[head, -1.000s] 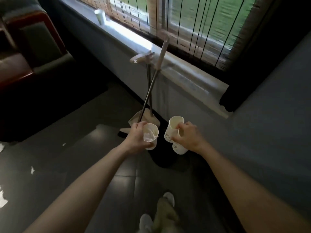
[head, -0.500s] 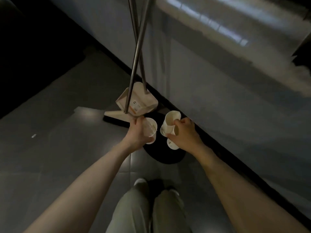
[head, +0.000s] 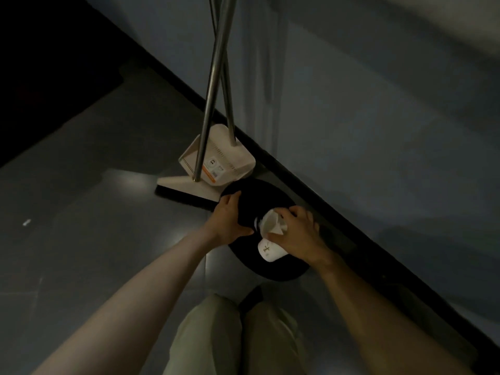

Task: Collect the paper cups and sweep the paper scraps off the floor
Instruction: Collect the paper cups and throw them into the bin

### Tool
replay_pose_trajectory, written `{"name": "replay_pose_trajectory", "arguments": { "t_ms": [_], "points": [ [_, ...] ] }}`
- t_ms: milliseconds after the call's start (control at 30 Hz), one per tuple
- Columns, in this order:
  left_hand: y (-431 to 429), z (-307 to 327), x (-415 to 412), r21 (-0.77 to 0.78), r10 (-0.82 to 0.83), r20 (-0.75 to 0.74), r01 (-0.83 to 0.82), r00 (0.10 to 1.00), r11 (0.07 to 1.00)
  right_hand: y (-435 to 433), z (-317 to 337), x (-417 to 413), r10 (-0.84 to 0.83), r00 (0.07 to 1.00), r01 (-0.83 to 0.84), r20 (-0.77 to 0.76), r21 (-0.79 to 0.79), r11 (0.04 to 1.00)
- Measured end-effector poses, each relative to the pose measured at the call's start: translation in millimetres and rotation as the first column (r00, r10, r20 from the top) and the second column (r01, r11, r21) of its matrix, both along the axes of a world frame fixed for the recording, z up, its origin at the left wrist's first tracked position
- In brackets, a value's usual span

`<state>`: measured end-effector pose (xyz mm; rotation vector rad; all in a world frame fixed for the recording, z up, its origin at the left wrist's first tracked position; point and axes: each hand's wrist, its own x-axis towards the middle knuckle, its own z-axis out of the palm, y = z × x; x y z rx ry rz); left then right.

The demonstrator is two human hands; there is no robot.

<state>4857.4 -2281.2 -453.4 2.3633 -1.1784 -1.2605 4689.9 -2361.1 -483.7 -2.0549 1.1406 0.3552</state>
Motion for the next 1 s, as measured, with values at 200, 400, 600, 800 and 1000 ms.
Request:
{"name": "replay_pose_trajectory", "arguments": {
  "t_ms": [200, 400, 600, 800, 1000],
  "points": [
    [9.2, 106.4, 24.2, -0.065, 0.058, 0.018, -0.057, 0.998, 0.996, 0.3, 93.7, 22.4, 0.064, 0.998, -0.064, -0.015, 0.035, 0.997],
    [42.6, 258.8, 53.7, -0.132, 0.123, 0.057, -0.115, 0.991, 0.985, -2.5, 260.1, 70.8, 0.168, 0.978, -0.169, 0.121, -0.002, 0.986],
    [119.3, 401.7, 90.4, -0.228, 0.327, 0.125, -0.294, 0.937, 0.928, 30.6, 420.5, 152.9, 0.384, 0.898, -0.355, 0.214, -0.16, 0.921],
    [255.6, 491.4, 88.3, -0.332, 0.656, 0.249, -0.574, 0.712, 0.749, 135.6, 513.7, 215.9, 0.717, 0.649, -0.645, 0.252, -0.318, 0.695],
    [444.8, 536.2, -35.3, -0.34, 0.888, 0.344, -0.841, 0.306, 0.421, 319.4, 561.7, 203.7, 0.955, 0.144, -0.891, 0.258, -0.385, 0.239]
  ]
}}
